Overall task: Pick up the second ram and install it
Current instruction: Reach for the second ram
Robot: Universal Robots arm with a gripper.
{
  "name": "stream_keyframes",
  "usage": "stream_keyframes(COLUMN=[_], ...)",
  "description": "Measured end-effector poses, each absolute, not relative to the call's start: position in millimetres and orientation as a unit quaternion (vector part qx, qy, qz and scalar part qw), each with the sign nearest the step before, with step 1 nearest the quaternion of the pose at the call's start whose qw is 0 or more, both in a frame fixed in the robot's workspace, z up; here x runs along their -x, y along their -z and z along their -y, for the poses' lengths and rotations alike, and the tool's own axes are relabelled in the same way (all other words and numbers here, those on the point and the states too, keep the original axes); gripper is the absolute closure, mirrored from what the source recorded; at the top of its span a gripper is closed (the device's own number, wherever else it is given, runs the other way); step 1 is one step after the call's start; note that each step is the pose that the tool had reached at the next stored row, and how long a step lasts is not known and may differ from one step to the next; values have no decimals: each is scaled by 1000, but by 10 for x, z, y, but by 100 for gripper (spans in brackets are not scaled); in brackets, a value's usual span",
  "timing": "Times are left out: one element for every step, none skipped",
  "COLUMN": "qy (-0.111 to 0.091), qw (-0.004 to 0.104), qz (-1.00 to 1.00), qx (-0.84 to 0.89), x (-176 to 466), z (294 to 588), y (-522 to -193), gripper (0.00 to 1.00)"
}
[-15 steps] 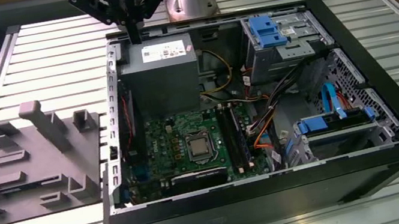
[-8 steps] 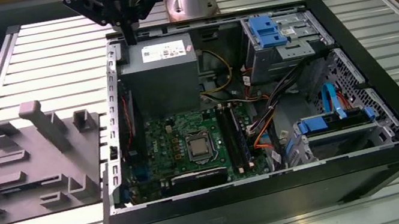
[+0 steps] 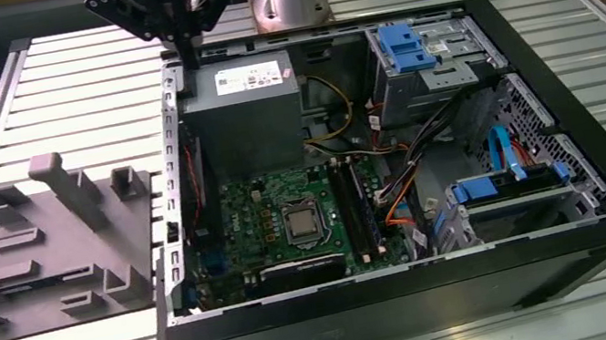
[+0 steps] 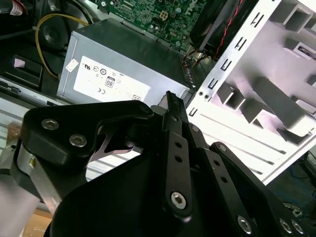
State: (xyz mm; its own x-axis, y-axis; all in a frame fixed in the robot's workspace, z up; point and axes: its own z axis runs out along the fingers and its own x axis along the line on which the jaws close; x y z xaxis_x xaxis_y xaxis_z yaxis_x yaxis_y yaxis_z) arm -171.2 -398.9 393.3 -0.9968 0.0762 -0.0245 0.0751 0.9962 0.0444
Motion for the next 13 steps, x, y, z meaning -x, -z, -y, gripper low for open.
stream_keyframes(qy=[-22, -22, -22, -22, -22, -22, -22, -22, -22, -22, -22, -22, -22], qw=[13, 13, 13, 13, 13, 13, 13, 13, 13, 13, 13, 13, 13], qz=[-999, -999, -999, -999, -999, -999, -999, -999, -999, -999, -999, -999, -999], qx=[-38, -38, -38, -38, -38, -38, -38, -38, -38, -38, -38, -38, -38], x=[1720, 1728, 1737, 1745, 1753, 1762, 1770, 1780, 1789, 1799, 1808, 1816, 1825], z=[3990, 3989, 3989, 3989, 3989, 3989, 3989, 3989, 3989, 3989, 3989, 3989, 3989], y=[-3933, -3933, -3933, -3933, -3933, -3933, -3933, -3933, -3933, -3933, -3933, -3933, -3933], gripper=[89, 89, 89, 89, 89, 89, 89, 89, 89, 89, 89, 89, 89])
